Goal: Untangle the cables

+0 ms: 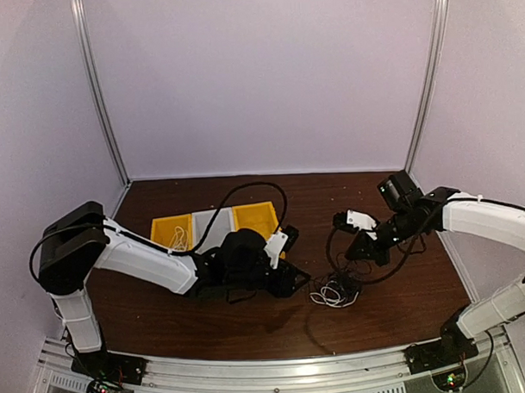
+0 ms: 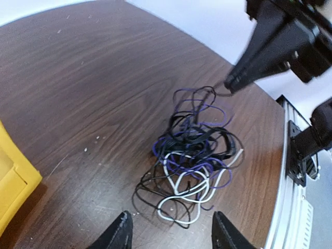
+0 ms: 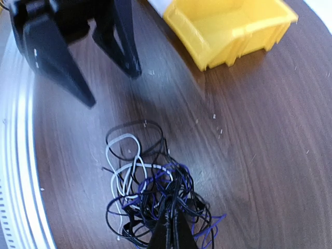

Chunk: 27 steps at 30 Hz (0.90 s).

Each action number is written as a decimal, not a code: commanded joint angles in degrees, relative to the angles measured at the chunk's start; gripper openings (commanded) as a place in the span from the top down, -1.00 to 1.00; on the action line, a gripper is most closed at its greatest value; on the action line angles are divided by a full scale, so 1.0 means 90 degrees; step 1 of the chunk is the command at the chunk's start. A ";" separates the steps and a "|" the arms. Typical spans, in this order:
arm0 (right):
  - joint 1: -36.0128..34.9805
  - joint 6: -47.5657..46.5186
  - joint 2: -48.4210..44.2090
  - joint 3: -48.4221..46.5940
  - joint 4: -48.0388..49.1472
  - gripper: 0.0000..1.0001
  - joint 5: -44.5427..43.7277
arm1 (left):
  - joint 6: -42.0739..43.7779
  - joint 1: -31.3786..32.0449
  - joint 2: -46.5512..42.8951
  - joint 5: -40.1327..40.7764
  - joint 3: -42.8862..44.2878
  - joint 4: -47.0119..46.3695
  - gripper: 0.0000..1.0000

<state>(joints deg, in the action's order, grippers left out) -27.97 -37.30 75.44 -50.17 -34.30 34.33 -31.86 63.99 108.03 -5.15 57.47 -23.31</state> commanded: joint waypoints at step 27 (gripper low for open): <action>-0.0911 0.0526 -0.0052 -0.6911 -0.1792 1.00 0.2598 | 0.0810 0.0400 0.2098 0.0335 0.0991 -0.4531 0.41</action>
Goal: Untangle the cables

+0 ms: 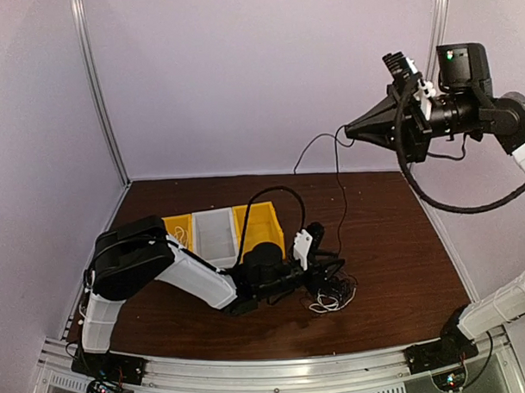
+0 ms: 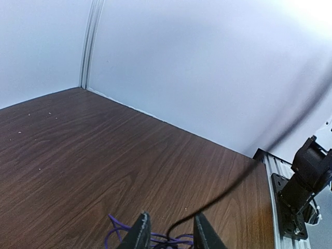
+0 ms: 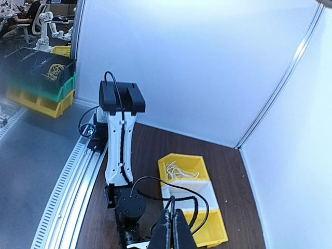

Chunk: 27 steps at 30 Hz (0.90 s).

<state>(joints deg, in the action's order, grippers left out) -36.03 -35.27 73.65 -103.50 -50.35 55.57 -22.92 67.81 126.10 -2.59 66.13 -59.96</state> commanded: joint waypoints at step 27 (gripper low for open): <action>0.0717 0.1391 -0.0517 0.2242 0.1765 1.00 -0.1146 | -0.0034 -0.0025 -0.2720 0.1314 -0.2141 0.1137 0.01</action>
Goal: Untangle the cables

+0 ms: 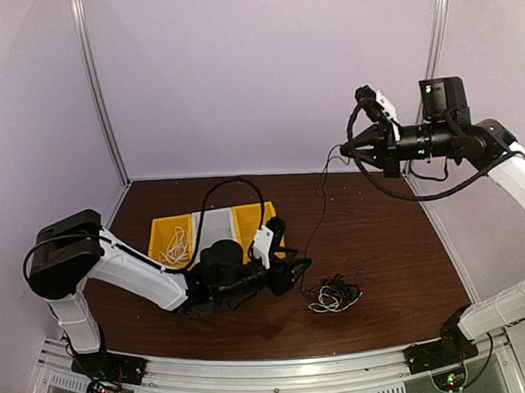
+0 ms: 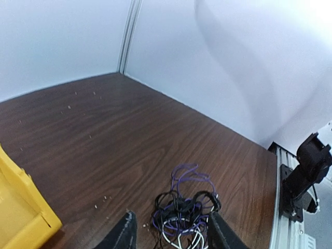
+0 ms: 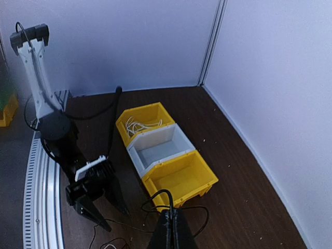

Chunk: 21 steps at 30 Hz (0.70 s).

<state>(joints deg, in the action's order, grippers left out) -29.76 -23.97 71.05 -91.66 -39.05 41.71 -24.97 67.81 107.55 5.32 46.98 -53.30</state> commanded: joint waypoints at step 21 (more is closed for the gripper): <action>0.0024 0.0431 -0.0044 0.2095 0.1325 1.00 0.1245 | 0.1448 -0.0313 -0.0762 0.0203 0.1198 0.2988 0.04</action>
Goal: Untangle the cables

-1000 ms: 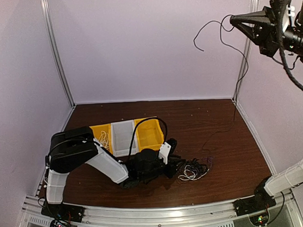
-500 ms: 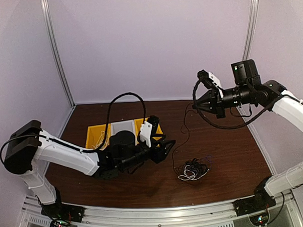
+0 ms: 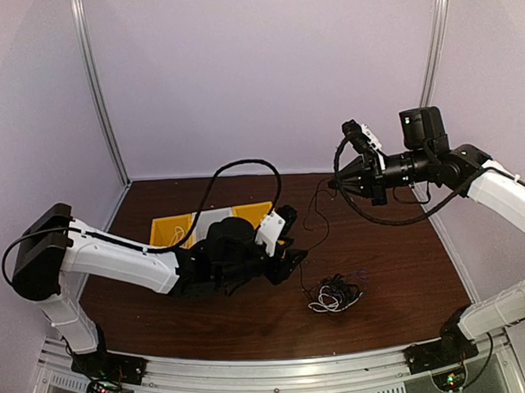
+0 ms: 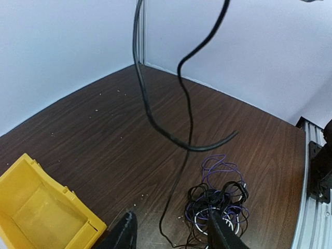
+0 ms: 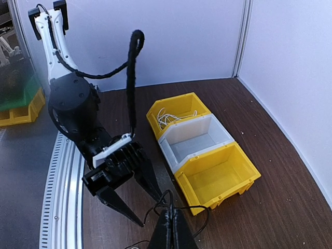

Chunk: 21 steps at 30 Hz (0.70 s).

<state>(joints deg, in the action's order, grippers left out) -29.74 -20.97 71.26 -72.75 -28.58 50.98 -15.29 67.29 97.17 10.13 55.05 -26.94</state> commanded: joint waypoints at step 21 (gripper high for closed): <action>0.0135 0.0074 -0.0184 -0.0118 0.0037 0.98 0.0212 | 0.0963 -0.0562 0.1328 -0.1812 0.0939 -0.0322 0.49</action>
<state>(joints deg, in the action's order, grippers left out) -29.36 -20.56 71.24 -72.75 -28.62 52.29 -8.14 62.24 107.53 -1.39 61.67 -26.15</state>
